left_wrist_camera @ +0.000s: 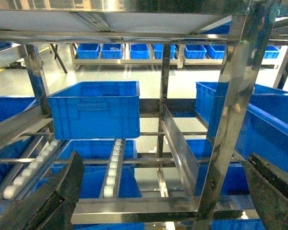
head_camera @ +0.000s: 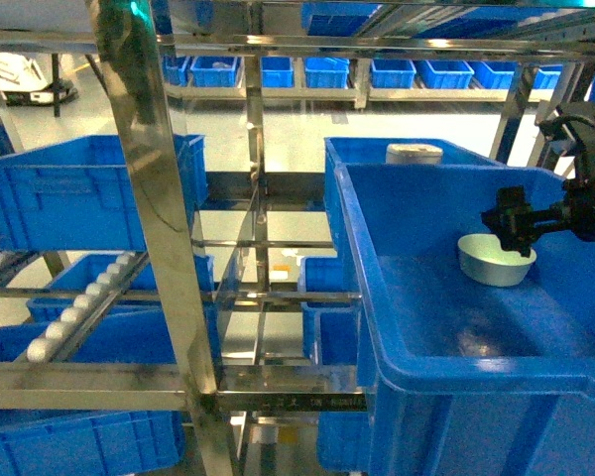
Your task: Place green bowl on second shelf with right arm
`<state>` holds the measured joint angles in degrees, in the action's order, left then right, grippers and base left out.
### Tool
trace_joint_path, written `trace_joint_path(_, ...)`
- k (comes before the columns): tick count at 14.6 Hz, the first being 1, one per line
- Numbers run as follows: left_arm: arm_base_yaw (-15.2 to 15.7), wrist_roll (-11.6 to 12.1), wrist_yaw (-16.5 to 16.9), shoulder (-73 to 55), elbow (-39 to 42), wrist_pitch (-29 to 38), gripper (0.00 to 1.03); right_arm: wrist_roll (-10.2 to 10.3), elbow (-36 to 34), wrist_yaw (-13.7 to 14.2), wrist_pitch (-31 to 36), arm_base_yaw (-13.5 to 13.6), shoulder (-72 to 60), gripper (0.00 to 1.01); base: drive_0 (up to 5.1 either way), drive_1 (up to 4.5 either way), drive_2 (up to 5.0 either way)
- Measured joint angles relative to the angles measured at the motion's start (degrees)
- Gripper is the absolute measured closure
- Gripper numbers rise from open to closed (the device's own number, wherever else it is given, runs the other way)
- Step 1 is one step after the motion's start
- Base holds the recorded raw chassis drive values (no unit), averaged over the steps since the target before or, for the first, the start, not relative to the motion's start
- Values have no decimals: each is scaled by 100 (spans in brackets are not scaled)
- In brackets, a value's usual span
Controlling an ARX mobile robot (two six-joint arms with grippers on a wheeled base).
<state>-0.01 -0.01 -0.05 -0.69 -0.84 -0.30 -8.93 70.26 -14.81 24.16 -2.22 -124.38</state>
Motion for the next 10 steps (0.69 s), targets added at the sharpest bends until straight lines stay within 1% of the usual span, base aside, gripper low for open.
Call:
trace_joint_path(1, 0, 0, 0, 0, 0, 0, 5, -151, -603, -7, 393, -4, 433, 3, 0, 0, 0)
trace_joint_path(2, 0, 0, 0, 0, 0, 0, 5, -216, -1215, -28, 654, -11, 791, 3, 0, 0, 0)
trace_joint_path(4, 0, 0, 0, 0, 0, -2, 5, -223, -1980, -90, 863, -98, 1294, 3, 0, 0, 0)
trace_joint_path(5, 0, 0, 0, 0, 0, -2, 5, -232, -2387, -103, 1071, -227, 1729, 3, 0, 0, 0)
trace_joint_path(6, 0, 0, 0, 0, 0, -2, 5, -225, -2643, -114, 1113, -332, 2197, 3, 0, 0, 0)
trace_joint_path(7, 0, 0, 0, 0, 0, 0, 5, -170, -2977, -151, 1093, -448, 2859, 3, 0, 0, 0)
trace_joint_path(8, 0, 0, 0, 0, 0, -2, 5, -162, -3191, -177, 1010, -472, 3257, 3, 0, 0, 0)
trace_joint_path(10, 0, 0, 0, 0, 0, -2, 5, -146, -3333, -205, 977, -501, 3497, 3, 0, 0, 0)
